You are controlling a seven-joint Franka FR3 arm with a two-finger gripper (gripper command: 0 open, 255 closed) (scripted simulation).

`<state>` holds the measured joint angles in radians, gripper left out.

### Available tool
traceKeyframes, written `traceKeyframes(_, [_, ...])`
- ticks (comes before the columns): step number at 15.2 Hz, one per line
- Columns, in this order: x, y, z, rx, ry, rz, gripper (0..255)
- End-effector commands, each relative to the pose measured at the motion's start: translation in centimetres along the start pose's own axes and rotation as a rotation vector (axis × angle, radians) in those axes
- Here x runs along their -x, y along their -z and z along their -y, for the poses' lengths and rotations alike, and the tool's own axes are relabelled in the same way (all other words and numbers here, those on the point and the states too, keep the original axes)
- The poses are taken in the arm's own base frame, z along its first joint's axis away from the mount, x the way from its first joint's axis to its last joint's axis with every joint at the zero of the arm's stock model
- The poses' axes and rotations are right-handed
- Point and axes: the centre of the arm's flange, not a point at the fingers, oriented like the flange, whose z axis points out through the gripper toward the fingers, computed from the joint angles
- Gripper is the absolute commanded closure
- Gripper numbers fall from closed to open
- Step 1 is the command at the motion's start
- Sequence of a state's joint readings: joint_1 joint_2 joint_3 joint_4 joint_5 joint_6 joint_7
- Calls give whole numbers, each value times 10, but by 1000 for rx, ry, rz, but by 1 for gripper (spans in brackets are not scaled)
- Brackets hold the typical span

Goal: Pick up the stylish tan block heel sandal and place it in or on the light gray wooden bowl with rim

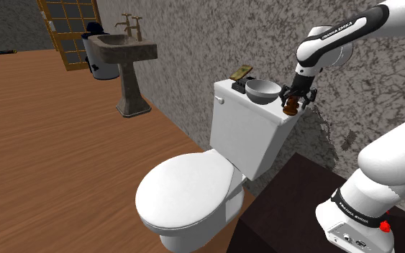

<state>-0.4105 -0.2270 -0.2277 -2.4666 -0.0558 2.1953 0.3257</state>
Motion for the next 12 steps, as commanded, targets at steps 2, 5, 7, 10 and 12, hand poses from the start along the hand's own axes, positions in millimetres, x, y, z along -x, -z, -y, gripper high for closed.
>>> traceKeyframes(2, [-2, -17, -2, 0, -9, -2, 0])
traceKeyframes(5, [-2, -33, -2, 0, -9, -2, 0])
traceKeyframes(7, [-2, -36, -2, 0, -9, -2, 0])
traceKeyframes(10, [-2, -36, -2, 0, -9, -2, 0])
traceKeyframes(12, [-2, -36, -2, 0, -9, -2, 0])
